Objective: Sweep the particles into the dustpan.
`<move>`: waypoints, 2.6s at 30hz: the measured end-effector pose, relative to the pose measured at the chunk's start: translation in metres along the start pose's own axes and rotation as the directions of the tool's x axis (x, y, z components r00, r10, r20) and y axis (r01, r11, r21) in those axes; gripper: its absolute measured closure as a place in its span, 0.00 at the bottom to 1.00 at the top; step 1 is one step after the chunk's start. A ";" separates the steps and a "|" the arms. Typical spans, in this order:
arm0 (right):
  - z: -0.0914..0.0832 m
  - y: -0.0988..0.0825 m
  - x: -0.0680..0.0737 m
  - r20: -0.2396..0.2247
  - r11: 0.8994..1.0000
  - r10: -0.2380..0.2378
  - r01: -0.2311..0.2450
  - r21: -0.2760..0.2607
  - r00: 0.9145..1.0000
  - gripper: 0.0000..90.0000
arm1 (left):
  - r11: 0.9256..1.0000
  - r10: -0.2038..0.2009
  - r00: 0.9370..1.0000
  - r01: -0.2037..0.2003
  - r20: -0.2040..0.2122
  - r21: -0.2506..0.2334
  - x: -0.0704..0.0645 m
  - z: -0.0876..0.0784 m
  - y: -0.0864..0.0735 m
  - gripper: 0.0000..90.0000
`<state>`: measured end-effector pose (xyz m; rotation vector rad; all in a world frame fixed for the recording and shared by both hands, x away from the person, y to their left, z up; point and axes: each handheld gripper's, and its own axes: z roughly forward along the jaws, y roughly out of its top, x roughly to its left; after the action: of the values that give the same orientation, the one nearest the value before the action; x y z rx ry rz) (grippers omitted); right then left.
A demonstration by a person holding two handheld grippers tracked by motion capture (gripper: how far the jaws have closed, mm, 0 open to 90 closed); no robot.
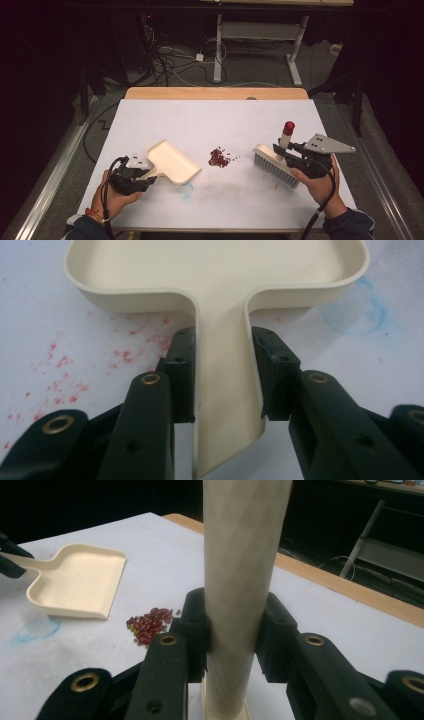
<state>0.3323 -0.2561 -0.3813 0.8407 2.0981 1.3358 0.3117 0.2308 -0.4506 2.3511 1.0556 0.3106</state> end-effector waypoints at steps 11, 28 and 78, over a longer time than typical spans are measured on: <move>0.037 0.021 -0.006 0.010 0.999 0.001 -0.001 -0.036 1.000 0.78 | 0.999 0.047 0.999 -0.048 0.016 0.012 -0.014 0.005 0.006 0.71; 0.123 0.034 0.003 0.093 0.998 0.041 -0.036 -0.050 0.995 0.78 | 0.991 0.129 0.990 -0.131 0.051 0.024 -0.045 0.022 0.015 0.71; 0.117 0.030 0.139 -0.080 0.990 -0.125 0.118 -0.082 0.989 0.78 | 0.998 0.032 0.999 -0.034 0.035 0.060 -0.081 0.051 0.041 0.71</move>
<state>0.3268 -0.0746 -0.4116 0.6239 2.1105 1.3996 0.3042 0.1287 -0.4687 2.4210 1.0237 0.2533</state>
